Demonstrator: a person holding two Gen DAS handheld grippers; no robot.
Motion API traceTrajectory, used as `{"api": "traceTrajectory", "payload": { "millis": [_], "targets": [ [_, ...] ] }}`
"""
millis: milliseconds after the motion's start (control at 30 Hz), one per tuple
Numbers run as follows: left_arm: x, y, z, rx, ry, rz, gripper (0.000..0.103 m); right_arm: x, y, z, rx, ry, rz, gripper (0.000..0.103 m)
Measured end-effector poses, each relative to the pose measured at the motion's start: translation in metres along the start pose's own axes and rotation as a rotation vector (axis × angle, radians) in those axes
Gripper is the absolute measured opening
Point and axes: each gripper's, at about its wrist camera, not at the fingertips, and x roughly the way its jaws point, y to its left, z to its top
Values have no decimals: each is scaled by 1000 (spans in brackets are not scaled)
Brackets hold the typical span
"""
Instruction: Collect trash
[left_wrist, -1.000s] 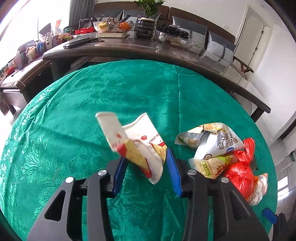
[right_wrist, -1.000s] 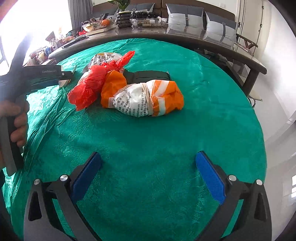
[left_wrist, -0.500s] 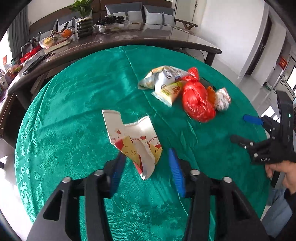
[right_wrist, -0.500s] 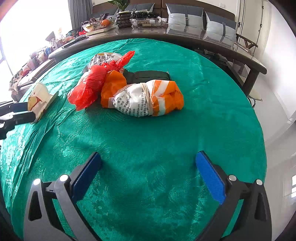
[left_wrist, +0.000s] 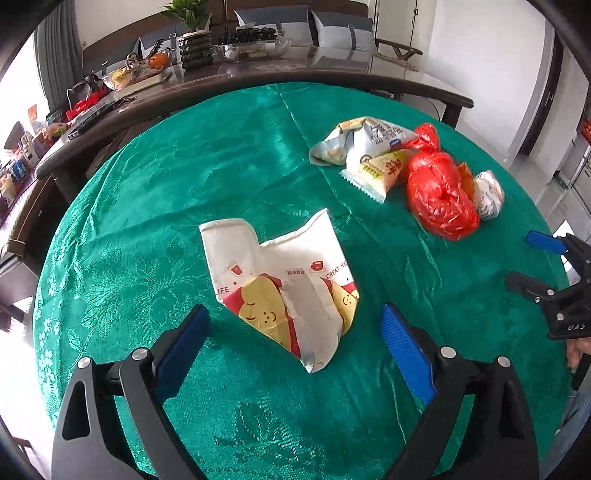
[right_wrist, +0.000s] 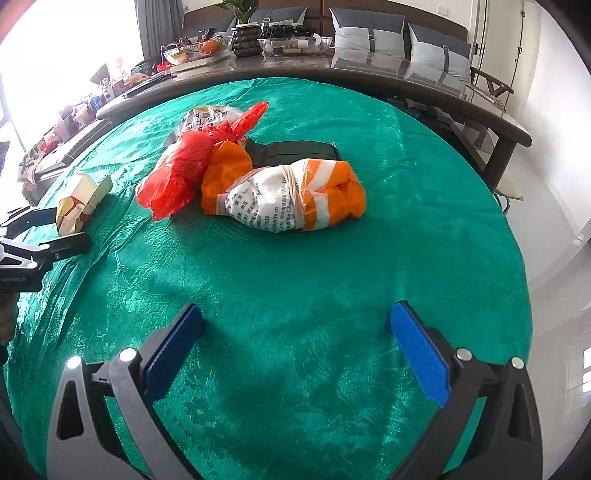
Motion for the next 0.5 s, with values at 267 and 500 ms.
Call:
{"api": "traceTrajectory", "payload": {
  "millis": [267, 500],
  "targets": [
    [5, 4, 3, -23, -9, 19, 99, -3, -21, 12, 254, -19, 84, 98],
    [6, 5, 5, -26, -8, 19, 99, 21, -34, 51, 680, -72, 20, 98]
  ]
}}
